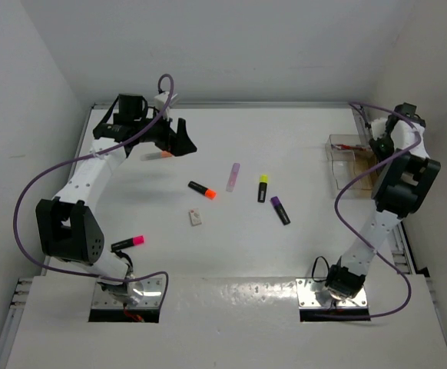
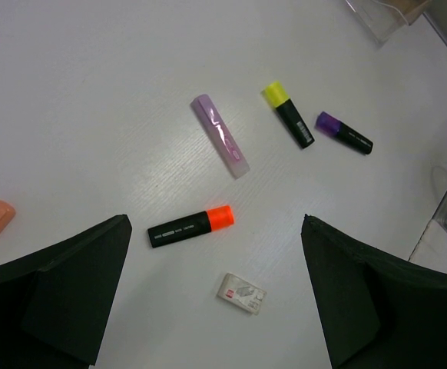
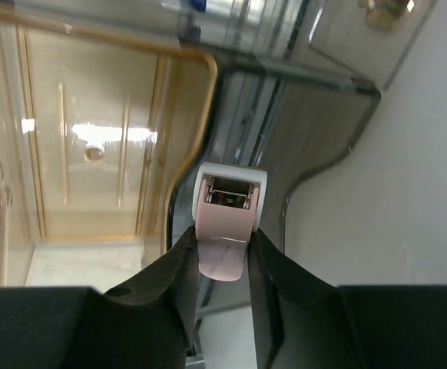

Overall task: Sort the stationery into containers
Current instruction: Place the stationery into the container, then grab a piece of stationery with the left arm

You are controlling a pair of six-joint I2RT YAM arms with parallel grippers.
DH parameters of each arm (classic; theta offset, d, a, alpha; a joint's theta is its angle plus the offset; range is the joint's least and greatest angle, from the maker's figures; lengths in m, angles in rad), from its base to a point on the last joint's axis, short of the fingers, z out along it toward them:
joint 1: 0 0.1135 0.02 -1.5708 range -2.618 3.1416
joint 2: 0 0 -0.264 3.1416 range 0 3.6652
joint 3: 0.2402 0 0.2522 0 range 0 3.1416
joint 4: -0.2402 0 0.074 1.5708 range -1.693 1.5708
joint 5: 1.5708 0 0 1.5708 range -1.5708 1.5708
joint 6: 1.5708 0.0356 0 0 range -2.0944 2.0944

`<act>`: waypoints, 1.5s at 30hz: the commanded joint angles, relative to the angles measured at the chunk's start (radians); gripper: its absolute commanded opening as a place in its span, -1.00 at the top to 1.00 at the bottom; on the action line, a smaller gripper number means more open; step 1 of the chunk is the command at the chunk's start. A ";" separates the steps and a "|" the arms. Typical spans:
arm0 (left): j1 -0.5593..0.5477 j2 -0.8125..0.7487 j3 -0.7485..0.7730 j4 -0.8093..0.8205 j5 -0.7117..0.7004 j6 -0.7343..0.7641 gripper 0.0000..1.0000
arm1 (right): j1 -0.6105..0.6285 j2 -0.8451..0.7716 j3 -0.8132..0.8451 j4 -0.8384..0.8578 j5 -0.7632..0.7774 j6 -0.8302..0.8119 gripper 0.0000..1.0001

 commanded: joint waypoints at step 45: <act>-0.328 0.000 -0.231 -0.552 -0.218 1.727 -0.97 | 0.380 -0.554 -0.238 -0.229 -0.546 0.492 -0.14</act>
